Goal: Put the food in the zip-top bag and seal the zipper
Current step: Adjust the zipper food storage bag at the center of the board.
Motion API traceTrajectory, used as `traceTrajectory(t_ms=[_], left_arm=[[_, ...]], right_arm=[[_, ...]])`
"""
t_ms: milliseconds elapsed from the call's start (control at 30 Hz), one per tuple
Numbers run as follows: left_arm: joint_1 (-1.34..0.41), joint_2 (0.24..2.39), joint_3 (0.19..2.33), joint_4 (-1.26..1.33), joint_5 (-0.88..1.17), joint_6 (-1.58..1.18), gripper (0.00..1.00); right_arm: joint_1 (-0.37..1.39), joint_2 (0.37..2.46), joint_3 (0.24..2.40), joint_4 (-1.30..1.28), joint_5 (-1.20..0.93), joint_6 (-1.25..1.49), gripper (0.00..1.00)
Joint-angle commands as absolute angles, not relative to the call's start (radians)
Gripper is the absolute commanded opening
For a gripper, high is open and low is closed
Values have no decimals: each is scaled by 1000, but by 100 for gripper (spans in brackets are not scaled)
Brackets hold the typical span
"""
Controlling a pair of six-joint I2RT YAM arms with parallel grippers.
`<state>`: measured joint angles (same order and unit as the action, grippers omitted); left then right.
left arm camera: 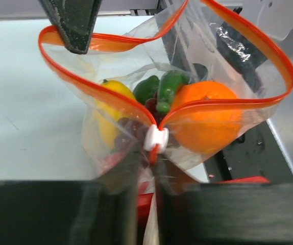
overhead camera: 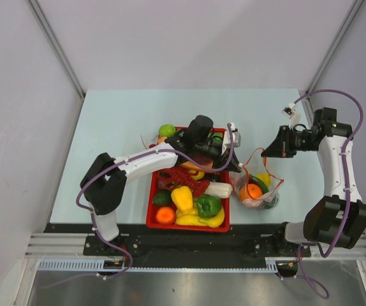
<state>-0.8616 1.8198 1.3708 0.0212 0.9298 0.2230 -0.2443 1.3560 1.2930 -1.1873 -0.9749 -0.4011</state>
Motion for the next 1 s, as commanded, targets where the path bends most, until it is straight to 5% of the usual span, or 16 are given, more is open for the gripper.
traceTrajectory(t_ms=[0, 67, 100, 167, 400, 533, 633, 700, 733, 967], left_arm=[[-865, 1784, 1368, 86, 965, 161, 5], [-861, 1792, 1387, 65, 959, 121, 0], [-859, 1796, 1409, 55, 957, 106, 0], [-856, 1819, 1439, 8, 933, 74, 0], [-845, 1850, 1453, -3, 870, -54, 0], [-833, 1855, 1442, 49, 854, -104, 0], [-816, 1861, 1447, 55, 839, -124, 0], [-804, 1858, 1447, 63, 828, -141, 0], [-789, 1858, 1450, 77, 822, -165, 0], [-795, 1801, 1503, 37, 891, -141, 0]], right_arm=[[-242, 1342, 1344, -1247, -968, -471, 5], [-248, 1356, 1388, -1351, -954, -572, 28], [-258, 1376, 1408, -1403, -960, -619, 63], [-299, 1396, 1455, -1513, -957, -725, 84], [-261, 1316, 1401, -1516, -703, -759, 93], [-203, 1261, 1324, -1516, -582, -801, 85], [-204, 1262, 1304, -1514, -537, -802, 58], [-206, 1272, 1337, -1514, -512, -804, 10], [-206, 1273, 1365, -1514, -479, -807, 0], [-347, 1347, 1660, -1514, -468, -871, 0]])
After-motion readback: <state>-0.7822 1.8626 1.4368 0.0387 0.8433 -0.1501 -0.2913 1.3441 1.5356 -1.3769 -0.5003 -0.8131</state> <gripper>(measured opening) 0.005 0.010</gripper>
